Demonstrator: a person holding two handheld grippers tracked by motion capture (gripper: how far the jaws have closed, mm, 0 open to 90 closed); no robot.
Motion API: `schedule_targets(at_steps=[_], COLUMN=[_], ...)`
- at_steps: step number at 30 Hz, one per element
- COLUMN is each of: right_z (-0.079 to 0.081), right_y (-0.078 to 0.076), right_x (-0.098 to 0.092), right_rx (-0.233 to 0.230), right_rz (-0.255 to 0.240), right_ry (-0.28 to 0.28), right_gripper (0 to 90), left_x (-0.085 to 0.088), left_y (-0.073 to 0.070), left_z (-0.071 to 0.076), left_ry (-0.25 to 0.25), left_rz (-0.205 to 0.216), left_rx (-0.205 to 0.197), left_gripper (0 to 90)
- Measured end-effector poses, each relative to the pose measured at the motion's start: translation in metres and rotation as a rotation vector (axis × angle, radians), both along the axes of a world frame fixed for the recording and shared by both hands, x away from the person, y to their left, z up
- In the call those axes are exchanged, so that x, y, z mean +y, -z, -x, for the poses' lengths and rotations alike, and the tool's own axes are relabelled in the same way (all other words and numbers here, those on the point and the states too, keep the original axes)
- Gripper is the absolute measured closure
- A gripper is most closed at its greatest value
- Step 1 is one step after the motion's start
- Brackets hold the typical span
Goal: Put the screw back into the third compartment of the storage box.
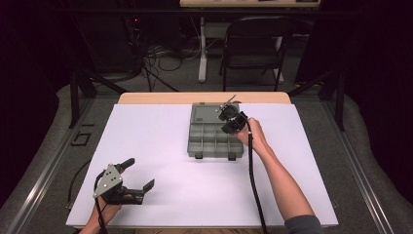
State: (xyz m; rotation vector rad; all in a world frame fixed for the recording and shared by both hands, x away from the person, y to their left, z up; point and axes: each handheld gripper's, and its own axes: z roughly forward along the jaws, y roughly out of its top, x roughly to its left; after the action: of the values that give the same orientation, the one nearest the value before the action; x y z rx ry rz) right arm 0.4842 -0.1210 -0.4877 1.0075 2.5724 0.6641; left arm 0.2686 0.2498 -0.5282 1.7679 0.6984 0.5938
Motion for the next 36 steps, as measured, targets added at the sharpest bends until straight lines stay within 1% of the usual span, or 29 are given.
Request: schedule_targets(at_steps=[1, 2, 3, 4, 5, 6, 7, 9, 12, 13, 14, 15, 16, 17, 18, 19, 20, 21, 23, 24, 25, 26, 27, 29, 30, 32, 34, 35, 36], right_z=[-0.001, 0.000, -0.002, -0.002, 0.000, 0.000, 0.000, 0.000, 0.000, 0.000, -0.002, -0.002, -0.004, -0.004, -0.006, -0.006, -0.006, -0.007, -0.008, -0.008, -0.007, -0.008, -0.008, -0.008, -0.007, -0.009, -0.009, -0.009, -0.009], right_y=[0.001, 0.002, 0.002, 0.001, 0.001, 0.000, 0.000, 0.000, 0.002, 0.005, 0.006, 0.008, 0.009, 0.009, 0.009, 0.009, 0.009, 0.010, 0.010, 0.010, 0.011, 0.012, 0.013, 0.015, 0.014, 0.016, 0.017, 0.016, 0.016], right_x=[0.000, 0.000, -0.002, -0.002, -0.003, -0.004, -0.005, -0.005, -0.004, -0.003, -0.003, -0.002, -0.002, 0.000, 0.000, 0.001, 0.002, 0.003, 0.003, 0.004, 0.004, 0.004, 0.005, 0.004, 0.004, 0.002, 0.001, 0.002, 0.003], right_rx=[0.010, 0.018, 0.011, 0.014, 0.020, 0.024, 0.020, 0.029, 0.070, 0.098, 0.094, 0.098, 0.087, 0.085, 0.089, 0.093, 0.095, 0.099, 0.101, 0.110, 0.127, 0.127, 0.151, 0.166, 0.189, 0.195, 0.202, 0.197, 0.195], right_rz=[-0.006, -0.016, -0.022, -0.026, -0.054, -0.059, -0.062, -0.063, -0.053, -0.048, -0.043, -0.053, -0.063, -0.079, -0.093, -0.128, -0.144, -0.163, -0.176, -0.196, -0.206, -0.200, -0.208, -0.216, -0.228, -0.245, -0.260, -0.258, -0.268], right_ry=[0.011, 0.021, 0.007, 0.004, 0.016, 0.016, 0.000, 0.002, 0.009, 0.009, -0.010, -0.008, -0.022, -0.009, -0.012, -0.006, 0.005, -0.002, -0.004, 0.005, 0.012, 0.006, 0.016, 0.008, 0.017, -0.006, 0.000, 0.008, 0.013], right_gripper=[75.6, 75.0, 72.7, 72.0, 72.2, 72.5, 73.9, 75.8, 80.2, 80.2, 79.8, 78.5, 76.6, 74.5, 72.0, 71.0, 70.1, 69.2, 67.2, 66.7, 65.6, 65.0, 63.9, 62.7, 62.3, 60.0, 58.5, 58.3, 57.6], left_x=[0.000, 0.000, 0.000, 0.000, 0.000, 0.000, 0.000, -0.001, -0.001, -0.001, -0.001, -0.001, -0.001, 0.000, 0.000, 0.000, 0.000, 0.000, 0.001, 0.000, 0.000, 0.000, 0.000, 0.000, 0.001, 0.000, 0.000, 0.000, 0.000], left_y=[0.000, 0.000, 0.000, 0.000, 0.000, 0.000, 0.000, 0.000, 0.000, 0.000, 0.000, 0.000, 0.000, 0.000, 0.000, 0.000, 0.000, 0.000, 0.000, 0.000, 0.000, 0.000, 0.000, 0.000, 0.000, 0.000, 0.000, 0.000, 0.000], left_z=[0.000, 0.000, 0.000, 0.000, 0.000, 0.000, 0.000, 0.000, 0.000, 0.000, 0.000, 0.000, 0.000, 0.000, 0.000, 0.000, 0.000, 0.001, 0.001, 0.001, 0.000, 0.000, 0.001, 0.001, 0.001, 0.000, 0.000, 0.000, 0.000], left_ry=[0.000, 0.000, -0.001, -0.001, 0.001, -0.001, 0.000, 0.002, -0.001, 0.000, 0.001, 0.001, 0.001, 0.001, -0.001, -0.001, -0.001, 0.001, 0.003, 0.001, 0.000, 0.001, 0.002, 0.004, 0.003, 0.000, 0.002, 0.004, 0.005], left_rz=[-0.001, 0.000, 0.001, -0.001, -0.004, -0.001, 0.000, -0.002, 0.000, -0.002, -0.002, -0.002, -0.002, -0.002, 0.000, -0.002, 0.000, -0.003, -0.003, -0.001, 0.000, -0.001, -0.002, -0.004, -0.004, 0.001, -0.001, -0.003, -0.004], left_rx=[-0.001, -0.001, -0.002, 0.002, 0.002, 0.000, 0.000, 0.000, 0.000, 0.000, 0.000, -0.001, 0.000, 0.000, 0.000, -0.002, -0.001, -0.001, 0.000, -0.001, -0.001, -0.001, -0.002, 0.000, 0.001, 0.000, 0.001, 0.001, 0.000], left_gripper=[0.2, 0.2, 0.2, 0.2, 0.2, 0.2, 0.2, 0.2, 0.2, 0.2, 0.2, 0.2, 0.2, 0.2, 0.2, 0.2, 0.2, 0.2, 0.2, 0.2, 0.2, 0.2, 0.2, 0.2, 0.2, 0.2, 0.2, 0.3, 0.2])
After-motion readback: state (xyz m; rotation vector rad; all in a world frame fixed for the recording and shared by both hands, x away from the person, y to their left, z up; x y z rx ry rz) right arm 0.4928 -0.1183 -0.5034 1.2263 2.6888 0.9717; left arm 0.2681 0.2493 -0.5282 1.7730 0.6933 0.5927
